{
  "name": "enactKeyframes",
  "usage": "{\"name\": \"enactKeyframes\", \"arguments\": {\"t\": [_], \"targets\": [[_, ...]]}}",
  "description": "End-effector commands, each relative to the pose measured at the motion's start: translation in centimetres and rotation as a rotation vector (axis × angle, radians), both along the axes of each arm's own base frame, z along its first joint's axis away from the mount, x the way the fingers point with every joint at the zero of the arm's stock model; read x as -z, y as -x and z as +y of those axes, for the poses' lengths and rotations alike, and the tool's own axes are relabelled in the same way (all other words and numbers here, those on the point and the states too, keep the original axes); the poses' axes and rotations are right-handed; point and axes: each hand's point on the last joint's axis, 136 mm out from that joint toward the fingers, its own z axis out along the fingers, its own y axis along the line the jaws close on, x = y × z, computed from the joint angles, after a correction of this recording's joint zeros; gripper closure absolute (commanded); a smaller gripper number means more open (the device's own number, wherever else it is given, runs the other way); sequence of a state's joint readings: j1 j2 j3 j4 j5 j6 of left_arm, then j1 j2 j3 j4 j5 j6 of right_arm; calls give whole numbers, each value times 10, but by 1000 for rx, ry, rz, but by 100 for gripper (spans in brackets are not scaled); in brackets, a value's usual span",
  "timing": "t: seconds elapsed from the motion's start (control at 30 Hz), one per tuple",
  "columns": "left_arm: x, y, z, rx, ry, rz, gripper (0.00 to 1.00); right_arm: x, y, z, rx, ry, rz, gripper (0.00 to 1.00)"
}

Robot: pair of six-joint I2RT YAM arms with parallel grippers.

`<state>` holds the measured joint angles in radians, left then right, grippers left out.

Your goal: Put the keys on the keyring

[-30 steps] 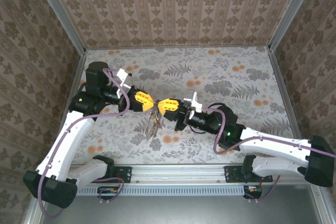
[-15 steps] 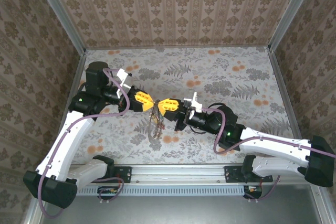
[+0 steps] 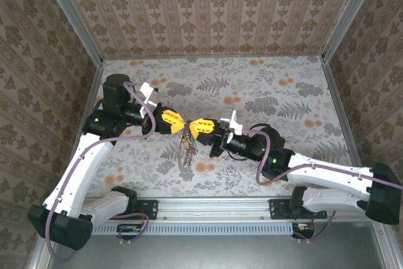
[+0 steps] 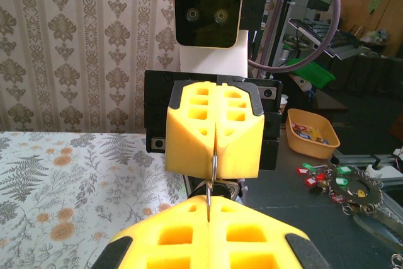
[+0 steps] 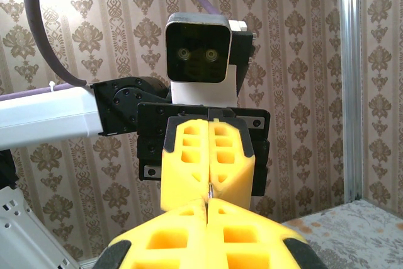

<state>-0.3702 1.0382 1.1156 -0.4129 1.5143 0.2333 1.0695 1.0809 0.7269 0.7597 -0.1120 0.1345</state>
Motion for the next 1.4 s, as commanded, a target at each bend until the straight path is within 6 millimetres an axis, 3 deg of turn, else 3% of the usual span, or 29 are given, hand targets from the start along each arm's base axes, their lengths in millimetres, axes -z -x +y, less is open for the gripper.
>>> {"name": "enactKeyframes", "arguments": {"t": [0.0,1.37], "targets": [[-18,9,5,15,41,-82,100,-15,0,-7,8,-50,-4,100],[-20,11,6,16,45,-90,100,-14,1,3,-16,-37,-12,100]]}}
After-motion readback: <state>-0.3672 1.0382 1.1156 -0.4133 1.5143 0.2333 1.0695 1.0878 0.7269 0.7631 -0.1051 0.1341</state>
